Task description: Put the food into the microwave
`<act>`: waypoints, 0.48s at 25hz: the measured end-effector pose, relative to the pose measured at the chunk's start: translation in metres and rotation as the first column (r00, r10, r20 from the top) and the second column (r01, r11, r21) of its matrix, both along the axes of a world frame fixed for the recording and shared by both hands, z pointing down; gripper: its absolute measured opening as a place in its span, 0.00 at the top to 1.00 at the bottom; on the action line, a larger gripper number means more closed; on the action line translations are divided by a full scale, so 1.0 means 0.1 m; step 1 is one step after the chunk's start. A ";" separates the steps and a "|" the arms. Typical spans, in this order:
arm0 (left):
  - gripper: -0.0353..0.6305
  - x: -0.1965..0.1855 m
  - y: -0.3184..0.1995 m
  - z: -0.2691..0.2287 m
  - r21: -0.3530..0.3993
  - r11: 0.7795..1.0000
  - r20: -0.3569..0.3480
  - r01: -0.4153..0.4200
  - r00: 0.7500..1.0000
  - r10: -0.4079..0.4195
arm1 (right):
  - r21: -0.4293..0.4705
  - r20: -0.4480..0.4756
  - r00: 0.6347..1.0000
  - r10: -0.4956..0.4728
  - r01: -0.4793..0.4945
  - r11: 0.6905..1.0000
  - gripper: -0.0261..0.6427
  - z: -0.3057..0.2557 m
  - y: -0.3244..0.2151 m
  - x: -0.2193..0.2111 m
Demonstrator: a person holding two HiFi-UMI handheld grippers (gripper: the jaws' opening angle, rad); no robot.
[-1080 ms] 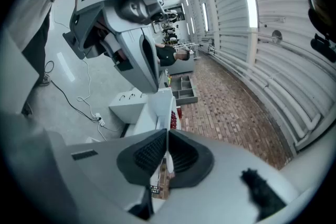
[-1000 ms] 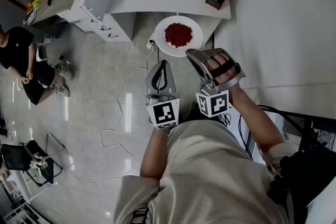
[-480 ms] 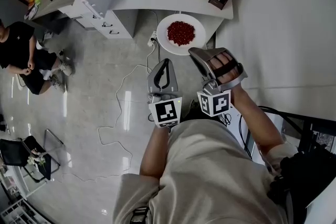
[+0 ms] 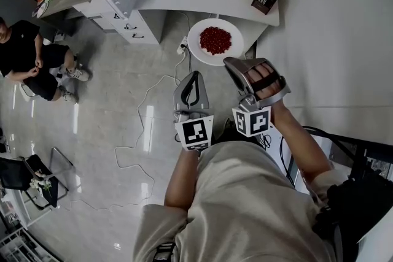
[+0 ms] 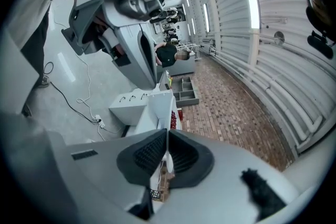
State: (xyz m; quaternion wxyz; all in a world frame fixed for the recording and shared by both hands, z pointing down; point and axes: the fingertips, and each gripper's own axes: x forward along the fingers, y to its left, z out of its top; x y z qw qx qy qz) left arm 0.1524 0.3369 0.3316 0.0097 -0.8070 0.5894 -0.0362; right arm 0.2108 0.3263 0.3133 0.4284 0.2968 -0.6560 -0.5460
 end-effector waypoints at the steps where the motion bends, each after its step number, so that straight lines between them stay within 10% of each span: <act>1: 0.94 -0.04 0.00 0.01 -0.001 1.000 0.000 0.002 1.000 -0.002 | 0.000 -0.001 1.000 0.000 0.000 1.000 0.93 0.01 -0.01 -0.03; 12: 0.94 -0.52 -0.03 0.01 0.007 1.000 -0.008 0.003 1.000 -0.003 | 0.020 -0.019 1.000 -0.015 0.015 1.000 0.93 -0.02 -0.05 -0.56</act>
